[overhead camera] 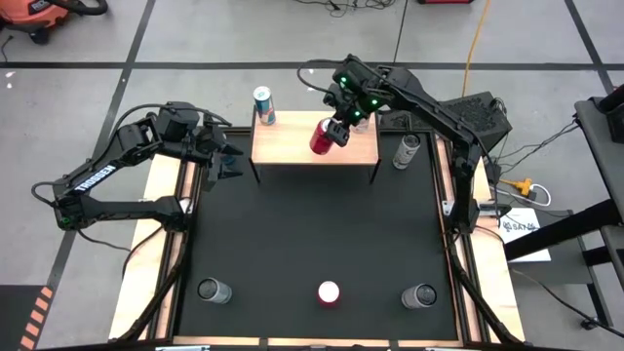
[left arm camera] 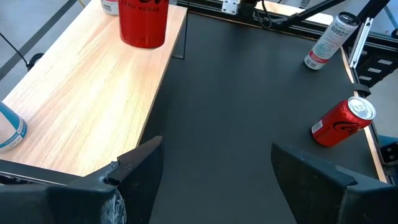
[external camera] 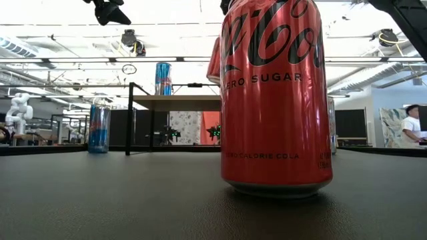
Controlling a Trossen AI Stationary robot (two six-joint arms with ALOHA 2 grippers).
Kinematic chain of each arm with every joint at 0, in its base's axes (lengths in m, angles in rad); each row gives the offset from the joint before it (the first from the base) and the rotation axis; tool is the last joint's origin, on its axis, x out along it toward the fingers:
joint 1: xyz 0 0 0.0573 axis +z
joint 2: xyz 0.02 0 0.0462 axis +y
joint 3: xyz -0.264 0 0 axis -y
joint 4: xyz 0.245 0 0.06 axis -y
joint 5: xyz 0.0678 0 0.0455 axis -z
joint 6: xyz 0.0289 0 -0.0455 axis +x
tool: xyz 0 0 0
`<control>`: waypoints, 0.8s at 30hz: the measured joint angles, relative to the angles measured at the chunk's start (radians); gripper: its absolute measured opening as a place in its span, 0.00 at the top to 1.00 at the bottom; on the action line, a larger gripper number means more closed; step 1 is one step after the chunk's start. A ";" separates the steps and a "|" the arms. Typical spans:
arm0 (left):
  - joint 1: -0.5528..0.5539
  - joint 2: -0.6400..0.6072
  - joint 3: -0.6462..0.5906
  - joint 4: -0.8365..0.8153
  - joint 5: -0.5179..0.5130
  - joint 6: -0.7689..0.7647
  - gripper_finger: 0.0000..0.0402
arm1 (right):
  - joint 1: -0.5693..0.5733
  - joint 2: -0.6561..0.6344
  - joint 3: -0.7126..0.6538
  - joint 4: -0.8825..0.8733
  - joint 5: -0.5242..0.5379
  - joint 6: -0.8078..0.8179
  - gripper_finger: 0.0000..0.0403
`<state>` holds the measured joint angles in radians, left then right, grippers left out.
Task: Place canned beverage on shelf
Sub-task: Put the top red black soda can on the shelf
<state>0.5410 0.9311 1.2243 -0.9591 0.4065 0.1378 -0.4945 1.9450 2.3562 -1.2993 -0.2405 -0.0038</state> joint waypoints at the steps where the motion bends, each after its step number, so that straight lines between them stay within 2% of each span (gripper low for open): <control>1: 0.000 0.000 0.000 0.000 0.000 0.000 0.25 | 0.000 0.000 0.000 -0.009 0.000 -0.007 0.40; 11: 0.000 0.000 0.000 0.000 0.000 0.000 0.25 | -0.002 0.003 0.000 -0.043 0.002 -0.051 0.40; 24: 0.000 0.000 0.000 0.000 0.000 0.000 0.25 | 0.001 0.076 0.001 -0.066 0.033 -0.149 0.40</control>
<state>0.5411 0.9314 1.2245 -0.9592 0.4065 0.1377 -0.4938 2.0208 2.3573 -1.3655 -0.2072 -0.1533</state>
